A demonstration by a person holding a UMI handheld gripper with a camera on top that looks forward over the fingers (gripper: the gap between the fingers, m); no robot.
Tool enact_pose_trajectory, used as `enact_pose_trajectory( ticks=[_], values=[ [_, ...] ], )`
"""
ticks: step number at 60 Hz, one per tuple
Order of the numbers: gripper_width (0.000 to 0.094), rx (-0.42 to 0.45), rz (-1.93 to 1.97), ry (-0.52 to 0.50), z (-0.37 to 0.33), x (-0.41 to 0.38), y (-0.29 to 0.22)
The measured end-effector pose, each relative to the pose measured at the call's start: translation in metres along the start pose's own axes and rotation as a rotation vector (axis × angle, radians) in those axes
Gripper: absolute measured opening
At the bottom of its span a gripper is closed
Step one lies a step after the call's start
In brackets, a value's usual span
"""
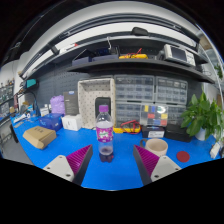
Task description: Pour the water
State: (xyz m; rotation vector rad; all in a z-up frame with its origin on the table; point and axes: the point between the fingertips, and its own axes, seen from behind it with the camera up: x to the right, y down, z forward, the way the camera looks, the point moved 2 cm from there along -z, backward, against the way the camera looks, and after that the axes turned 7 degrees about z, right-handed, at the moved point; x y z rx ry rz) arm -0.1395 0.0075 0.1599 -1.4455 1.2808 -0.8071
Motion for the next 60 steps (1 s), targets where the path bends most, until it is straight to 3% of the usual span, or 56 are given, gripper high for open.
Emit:
enact_pose_trajectory(
  ticks=[29,30,35,45,46,60],
  values=[
    [0.0824,0.053,0.036,0.087,0.149,-0.027,-0.005],
    [0.0816,0.058,0.042,0.091,0.152,-0.026,-0.004],
    [0.05,0.085,0.052,0.109,0.162,-0.023,-0.002],
    [0.0418,0.151,0.042,0.081,0.164,-0.023,-0.004],
    [0.0379,0.153,0.039,0.08,0.164,-0.023,-0.003],
    [0.036,0.127,0.08,0.099,0.167,-0.019,-0.005]
  ],
)
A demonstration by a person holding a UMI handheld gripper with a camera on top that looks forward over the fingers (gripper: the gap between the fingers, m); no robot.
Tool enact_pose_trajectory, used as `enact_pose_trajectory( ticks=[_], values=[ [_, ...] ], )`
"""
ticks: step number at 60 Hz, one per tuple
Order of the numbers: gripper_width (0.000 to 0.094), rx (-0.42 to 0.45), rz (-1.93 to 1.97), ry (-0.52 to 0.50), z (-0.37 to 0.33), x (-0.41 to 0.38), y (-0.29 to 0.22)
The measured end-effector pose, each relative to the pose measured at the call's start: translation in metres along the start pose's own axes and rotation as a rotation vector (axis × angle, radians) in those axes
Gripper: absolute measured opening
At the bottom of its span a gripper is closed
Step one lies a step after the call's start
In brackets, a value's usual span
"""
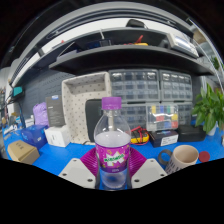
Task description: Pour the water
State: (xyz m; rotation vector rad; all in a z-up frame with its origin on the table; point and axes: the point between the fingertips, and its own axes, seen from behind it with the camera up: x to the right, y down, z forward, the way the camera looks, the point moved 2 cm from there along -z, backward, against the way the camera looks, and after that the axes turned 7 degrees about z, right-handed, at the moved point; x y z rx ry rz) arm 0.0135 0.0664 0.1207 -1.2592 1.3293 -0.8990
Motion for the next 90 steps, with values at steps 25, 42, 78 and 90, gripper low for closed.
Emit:
enact_pose_trajectory(
  ticks=[25,42,78,90],
  values=[
    [0.0361,-0.005,0.935,-0.012,-0.007,0.045,-0.048],
    [0.0359,-0.041,1.554,-0.002,-0.012,0.078,-0.05],
    [0.036,-0.139,1.715,-0.03,-0.015,0.095,-0.061],
    [0.0364,-0.042,0.973,-0.015,-0.027,0.145,-0.133]
  ],
)
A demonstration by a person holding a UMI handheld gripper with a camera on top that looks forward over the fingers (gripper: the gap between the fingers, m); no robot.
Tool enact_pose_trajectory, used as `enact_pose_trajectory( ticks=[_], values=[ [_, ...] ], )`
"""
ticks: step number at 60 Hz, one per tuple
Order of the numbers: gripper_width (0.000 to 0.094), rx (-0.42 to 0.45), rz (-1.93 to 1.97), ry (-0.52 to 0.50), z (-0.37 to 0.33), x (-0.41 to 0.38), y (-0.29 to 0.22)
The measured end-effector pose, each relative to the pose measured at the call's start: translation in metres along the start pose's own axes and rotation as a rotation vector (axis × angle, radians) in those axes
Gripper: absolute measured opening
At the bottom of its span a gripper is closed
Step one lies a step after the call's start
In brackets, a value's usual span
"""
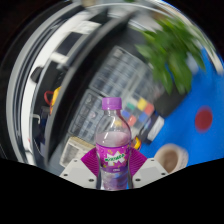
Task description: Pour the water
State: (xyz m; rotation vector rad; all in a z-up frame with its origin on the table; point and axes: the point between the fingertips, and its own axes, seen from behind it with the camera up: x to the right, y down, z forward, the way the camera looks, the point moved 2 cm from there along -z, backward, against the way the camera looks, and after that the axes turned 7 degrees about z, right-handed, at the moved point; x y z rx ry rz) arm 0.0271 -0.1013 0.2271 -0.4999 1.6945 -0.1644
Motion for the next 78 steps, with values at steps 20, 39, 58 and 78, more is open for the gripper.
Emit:
enact_pose_trajectory(
  ticks=[20,39,58,78],
  values=[
    [0.036,0.271,-0.872,0.194,-0.017,0.029,-0.155],
    [0.036,0.2,-0.958,0.345,-0.009,0.147,-0.177],
    [0.038,0.223,-0.968,0.307,-0.007,0.187,-0.163],
    [0.0661,0.182,-0.899,0.36,-0.014,0.199,-0.159]
  ],
)
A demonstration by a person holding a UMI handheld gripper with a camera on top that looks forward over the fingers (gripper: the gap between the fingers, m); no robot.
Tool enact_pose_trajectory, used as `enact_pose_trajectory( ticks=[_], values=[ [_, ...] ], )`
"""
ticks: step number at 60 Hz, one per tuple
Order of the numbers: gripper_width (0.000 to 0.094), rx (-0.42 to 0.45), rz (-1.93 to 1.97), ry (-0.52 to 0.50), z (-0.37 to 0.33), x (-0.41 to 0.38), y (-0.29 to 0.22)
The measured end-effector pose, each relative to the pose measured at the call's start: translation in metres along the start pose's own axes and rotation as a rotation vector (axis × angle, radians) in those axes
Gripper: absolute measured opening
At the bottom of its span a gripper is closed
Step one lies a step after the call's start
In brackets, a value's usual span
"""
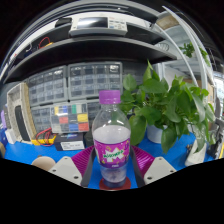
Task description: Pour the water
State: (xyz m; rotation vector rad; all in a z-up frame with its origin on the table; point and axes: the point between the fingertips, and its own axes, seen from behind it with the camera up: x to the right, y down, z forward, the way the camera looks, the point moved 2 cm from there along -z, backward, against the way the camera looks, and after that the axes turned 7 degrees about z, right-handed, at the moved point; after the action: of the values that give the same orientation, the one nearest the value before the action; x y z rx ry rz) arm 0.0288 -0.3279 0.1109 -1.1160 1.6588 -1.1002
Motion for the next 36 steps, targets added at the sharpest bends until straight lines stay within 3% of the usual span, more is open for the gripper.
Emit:
enact_pose_trajectory(
  ticks=[6,15,24,36],
  values=[
    [0.0653,0.017,-0.013,0.015,-0.016,-0.001,0.002],
    [0.0648,-0.06,-0.036,0.036,-0.066,-0.009,0.022],
    [0.0648,-0.103,-0.035,-0.026,-0.123,-0.041,0.012],
    [0.0652,-0.06,-0.065,-0.116,-0.185,-0.089,-0.033]
  ],
)
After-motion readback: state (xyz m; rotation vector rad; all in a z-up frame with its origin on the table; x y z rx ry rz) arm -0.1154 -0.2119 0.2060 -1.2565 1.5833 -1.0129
